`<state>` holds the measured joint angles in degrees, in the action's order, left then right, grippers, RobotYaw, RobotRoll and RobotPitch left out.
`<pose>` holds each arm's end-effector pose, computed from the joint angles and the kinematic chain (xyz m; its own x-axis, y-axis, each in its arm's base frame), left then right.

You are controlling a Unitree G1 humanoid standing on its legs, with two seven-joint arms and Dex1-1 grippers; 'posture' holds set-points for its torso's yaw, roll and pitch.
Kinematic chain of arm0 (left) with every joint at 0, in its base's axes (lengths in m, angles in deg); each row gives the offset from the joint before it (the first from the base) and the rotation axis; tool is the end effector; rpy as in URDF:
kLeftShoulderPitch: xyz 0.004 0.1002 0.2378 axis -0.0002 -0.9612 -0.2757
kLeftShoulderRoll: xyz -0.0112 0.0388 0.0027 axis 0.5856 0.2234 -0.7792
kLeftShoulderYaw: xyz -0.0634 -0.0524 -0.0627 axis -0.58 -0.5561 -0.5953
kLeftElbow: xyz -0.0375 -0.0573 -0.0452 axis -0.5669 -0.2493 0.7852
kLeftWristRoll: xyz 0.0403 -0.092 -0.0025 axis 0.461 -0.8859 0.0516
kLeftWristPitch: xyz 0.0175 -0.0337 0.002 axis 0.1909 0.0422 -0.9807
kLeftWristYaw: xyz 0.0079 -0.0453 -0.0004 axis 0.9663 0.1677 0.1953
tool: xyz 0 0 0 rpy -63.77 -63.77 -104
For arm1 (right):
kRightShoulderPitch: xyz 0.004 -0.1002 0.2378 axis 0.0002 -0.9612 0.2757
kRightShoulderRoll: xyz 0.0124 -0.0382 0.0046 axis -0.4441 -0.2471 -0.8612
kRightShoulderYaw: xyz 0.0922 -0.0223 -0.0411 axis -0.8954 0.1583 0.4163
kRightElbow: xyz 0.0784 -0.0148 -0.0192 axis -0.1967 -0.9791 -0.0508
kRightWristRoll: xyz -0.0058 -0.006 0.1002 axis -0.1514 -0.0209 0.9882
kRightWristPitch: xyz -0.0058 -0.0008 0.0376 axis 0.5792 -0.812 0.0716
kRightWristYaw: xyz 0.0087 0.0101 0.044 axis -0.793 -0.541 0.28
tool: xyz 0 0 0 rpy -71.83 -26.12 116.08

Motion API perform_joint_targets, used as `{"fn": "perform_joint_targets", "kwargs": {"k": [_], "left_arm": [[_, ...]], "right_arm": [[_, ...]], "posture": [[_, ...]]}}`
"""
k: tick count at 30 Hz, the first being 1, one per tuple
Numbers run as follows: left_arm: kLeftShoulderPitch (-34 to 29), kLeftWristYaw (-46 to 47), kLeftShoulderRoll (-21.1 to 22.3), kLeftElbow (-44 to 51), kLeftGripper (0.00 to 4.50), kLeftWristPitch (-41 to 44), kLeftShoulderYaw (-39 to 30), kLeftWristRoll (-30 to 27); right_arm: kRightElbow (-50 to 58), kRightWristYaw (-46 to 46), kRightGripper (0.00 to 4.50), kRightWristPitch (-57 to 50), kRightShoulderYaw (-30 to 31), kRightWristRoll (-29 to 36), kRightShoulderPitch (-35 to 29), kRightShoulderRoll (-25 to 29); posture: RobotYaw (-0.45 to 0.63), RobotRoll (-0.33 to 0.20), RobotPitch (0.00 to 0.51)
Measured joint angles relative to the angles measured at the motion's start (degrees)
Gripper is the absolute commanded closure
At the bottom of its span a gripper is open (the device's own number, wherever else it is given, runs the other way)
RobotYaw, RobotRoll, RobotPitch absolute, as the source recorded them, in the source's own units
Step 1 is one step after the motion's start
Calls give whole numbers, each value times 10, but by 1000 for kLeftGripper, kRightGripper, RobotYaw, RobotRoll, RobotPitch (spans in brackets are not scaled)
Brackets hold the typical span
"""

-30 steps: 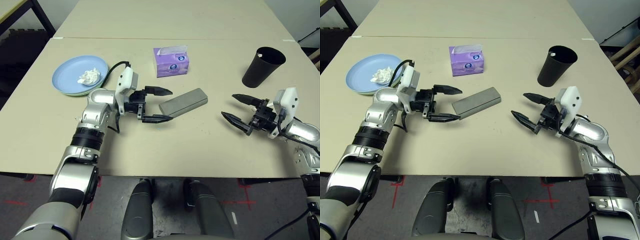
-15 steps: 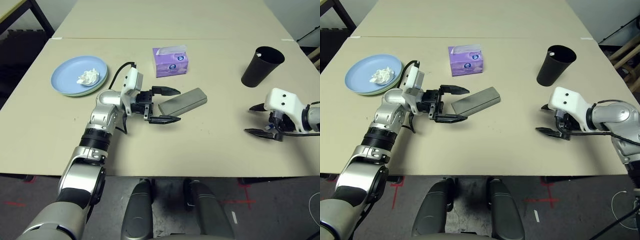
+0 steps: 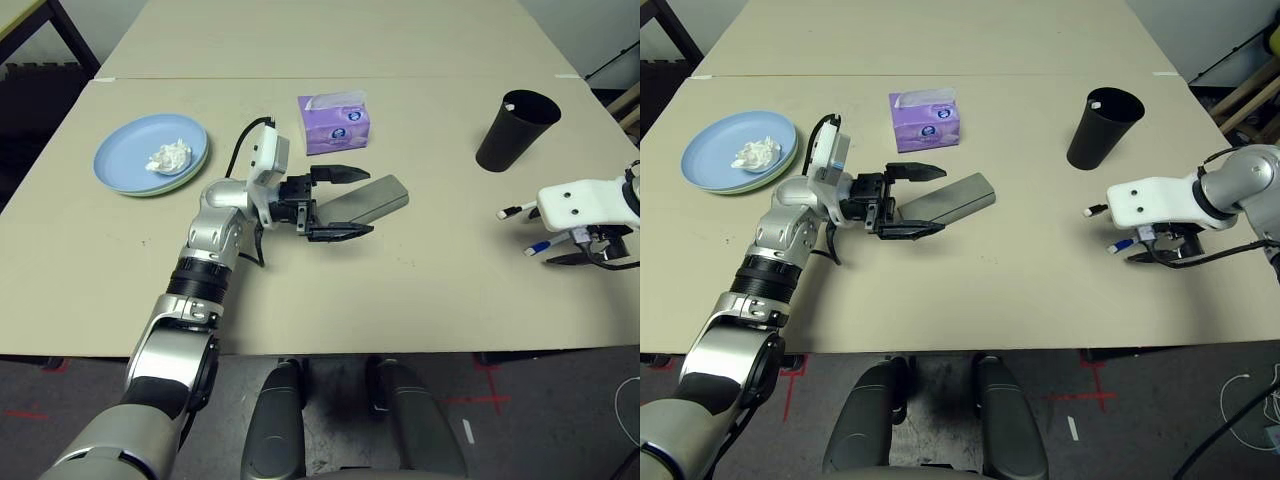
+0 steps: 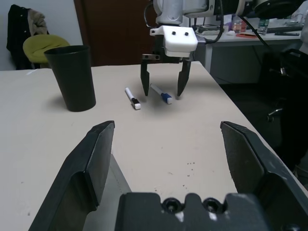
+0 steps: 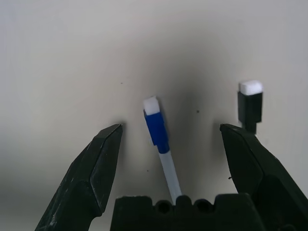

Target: Organize and tidy the items on the table.

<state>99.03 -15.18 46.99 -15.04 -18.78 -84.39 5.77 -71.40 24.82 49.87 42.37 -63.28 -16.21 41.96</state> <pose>0.3317 0.1676 0.1748 0.0055 -0.9990 0.0435 0.9520 0.0185 0.3054 0.2960 -0.3100 0.2317 0.3177 0.2250 -0.9211 -0.9058 -0.2153 -0.3650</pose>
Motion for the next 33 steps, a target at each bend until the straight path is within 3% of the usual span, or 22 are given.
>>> {"fn": "perform_joint_targets", "kwargs": {"k": [21,24,33], "left_arm": [[-19,31,15,29,20,13,-2,0],[-22,31,16,30,0,13,-2,0],[-25,32,19,30,0,13,-3,0]], "right_arm": [[-104,10,0,148,44,-74,78,-29],[-114,11,623,157,45,-78,81,-34],[-114,9,3931,172,44,-76,84,-42]], "posture": [[127,0,243],[130,0,243],[131,0,238]]}}
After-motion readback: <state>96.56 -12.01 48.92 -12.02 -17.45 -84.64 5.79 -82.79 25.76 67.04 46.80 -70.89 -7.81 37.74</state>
